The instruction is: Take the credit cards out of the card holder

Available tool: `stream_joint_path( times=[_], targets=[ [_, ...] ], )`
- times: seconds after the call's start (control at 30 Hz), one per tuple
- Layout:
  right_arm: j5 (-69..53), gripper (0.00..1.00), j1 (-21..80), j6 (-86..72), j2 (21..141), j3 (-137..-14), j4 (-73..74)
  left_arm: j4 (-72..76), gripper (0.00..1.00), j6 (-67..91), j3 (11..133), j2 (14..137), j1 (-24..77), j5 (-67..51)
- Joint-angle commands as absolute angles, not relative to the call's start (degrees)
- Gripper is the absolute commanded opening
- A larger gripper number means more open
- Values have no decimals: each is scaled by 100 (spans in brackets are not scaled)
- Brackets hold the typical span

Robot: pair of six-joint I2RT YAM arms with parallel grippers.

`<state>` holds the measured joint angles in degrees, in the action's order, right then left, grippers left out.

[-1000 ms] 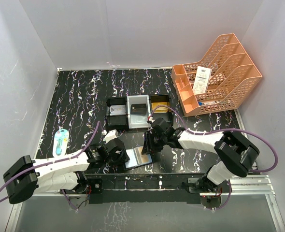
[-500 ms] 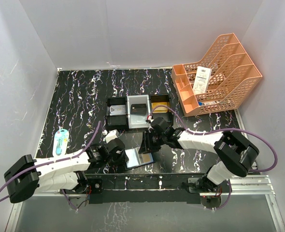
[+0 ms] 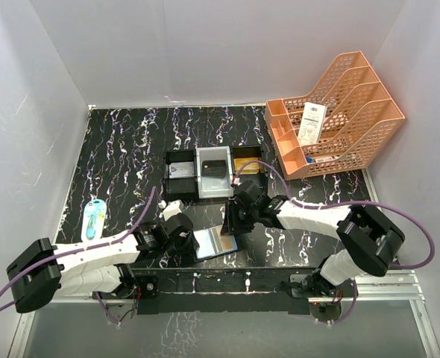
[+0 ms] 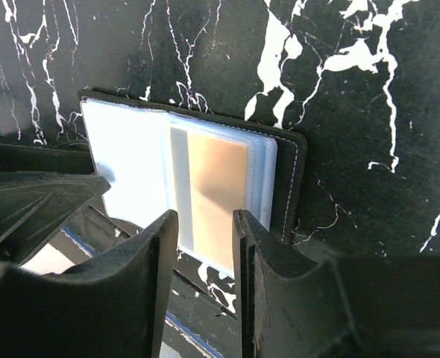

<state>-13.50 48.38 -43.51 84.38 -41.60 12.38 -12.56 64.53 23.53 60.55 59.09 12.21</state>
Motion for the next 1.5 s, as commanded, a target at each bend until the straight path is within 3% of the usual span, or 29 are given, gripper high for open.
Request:
stream_joint_path(
  times=[0.0,0.9,1.47],
  targets=[
    [-1168,34,4878,-4315,8435,-4289,1245,-1263,30,6464,2248,6073,5937,1165],
    [-2140,32,4887,-4706,8450,-4023,187,-1125,27,6433,2240,6205,5933,1088],
    [-848,38,4891,-4333,8323,-4368,1515,-1133,27,6442,2218,6117,5933,1096]
  ],
)
